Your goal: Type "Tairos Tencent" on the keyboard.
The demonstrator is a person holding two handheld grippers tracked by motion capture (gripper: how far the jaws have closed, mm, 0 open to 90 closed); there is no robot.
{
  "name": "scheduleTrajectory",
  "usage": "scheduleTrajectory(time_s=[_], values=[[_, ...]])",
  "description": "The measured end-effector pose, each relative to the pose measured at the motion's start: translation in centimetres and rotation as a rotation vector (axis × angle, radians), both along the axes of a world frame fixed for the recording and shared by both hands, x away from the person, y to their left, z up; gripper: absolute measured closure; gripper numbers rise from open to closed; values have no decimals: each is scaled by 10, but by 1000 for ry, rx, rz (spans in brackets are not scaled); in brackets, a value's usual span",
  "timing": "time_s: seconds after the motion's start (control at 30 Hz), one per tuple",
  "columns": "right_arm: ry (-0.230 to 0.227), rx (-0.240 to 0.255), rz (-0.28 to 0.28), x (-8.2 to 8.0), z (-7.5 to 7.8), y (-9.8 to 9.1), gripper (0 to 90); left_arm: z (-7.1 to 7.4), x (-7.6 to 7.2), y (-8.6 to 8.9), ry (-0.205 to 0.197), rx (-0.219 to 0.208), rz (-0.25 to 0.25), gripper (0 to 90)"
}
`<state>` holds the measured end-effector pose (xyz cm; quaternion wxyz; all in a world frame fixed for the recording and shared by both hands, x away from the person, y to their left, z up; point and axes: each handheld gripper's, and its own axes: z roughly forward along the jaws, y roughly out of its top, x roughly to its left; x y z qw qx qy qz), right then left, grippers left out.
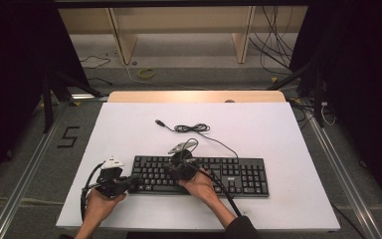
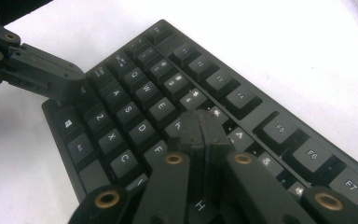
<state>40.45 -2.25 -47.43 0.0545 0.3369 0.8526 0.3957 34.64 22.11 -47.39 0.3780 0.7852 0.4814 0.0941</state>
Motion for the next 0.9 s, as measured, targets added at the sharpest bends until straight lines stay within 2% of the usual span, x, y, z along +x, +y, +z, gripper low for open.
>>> scheduleTrajectory(time_s=[0.6,0.67,0.9], values=[[3,-11,-3,1,-2,1,900,-4,3,-1,23,12,-2,895],[7,-18,-2,1,-3,1,900,-6,3,0,25,3,-2,896],[4,-32,-5,0,-5,3,900,-6,3,-1,18,13,-6,897]])
